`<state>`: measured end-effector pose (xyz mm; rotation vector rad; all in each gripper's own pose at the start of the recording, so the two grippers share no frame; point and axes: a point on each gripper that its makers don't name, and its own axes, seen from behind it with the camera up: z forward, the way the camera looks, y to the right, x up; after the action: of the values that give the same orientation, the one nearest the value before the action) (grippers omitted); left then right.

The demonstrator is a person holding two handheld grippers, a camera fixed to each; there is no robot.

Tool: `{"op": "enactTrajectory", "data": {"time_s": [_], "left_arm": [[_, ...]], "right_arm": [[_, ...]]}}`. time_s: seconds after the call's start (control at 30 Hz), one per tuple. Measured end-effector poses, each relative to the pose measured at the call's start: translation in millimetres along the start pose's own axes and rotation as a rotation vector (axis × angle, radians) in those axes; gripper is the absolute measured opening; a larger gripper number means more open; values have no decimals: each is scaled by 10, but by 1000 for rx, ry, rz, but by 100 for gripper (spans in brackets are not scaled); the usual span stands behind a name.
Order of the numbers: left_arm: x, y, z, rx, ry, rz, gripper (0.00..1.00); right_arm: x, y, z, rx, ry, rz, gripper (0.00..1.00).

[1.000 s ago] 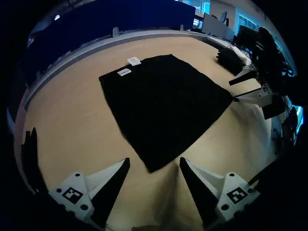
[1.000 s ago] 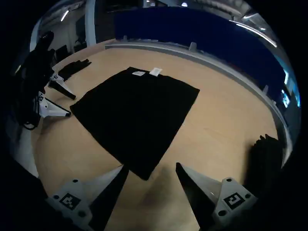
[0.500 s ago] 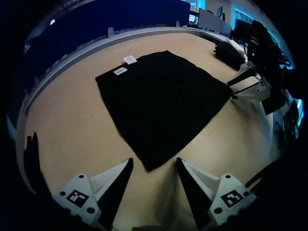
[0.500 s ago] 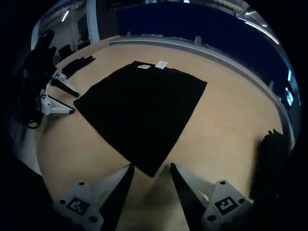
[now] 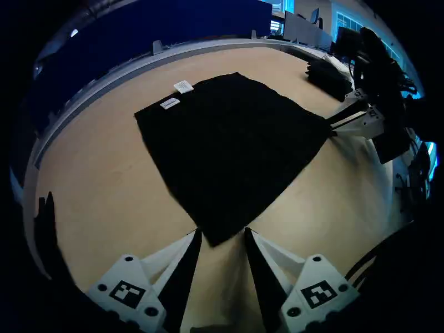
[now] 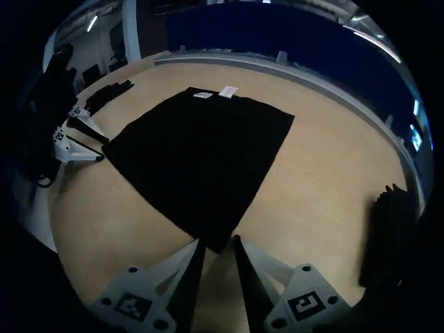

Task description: Fold towel

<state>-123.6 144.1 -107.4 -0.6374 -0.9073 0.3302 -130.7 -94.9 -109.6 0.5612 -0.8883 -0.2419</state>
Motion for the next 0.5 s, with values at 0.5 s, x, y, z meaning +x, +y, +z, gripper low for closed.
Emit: {"op": "enactTrajectory", "data": {"time_s": [0.5], "left_arm": [[8, -3, 17, -1, -4, 7, 34]], "right_arm": [[-16, -34, -5, 8, -4, 7, 20]]}}
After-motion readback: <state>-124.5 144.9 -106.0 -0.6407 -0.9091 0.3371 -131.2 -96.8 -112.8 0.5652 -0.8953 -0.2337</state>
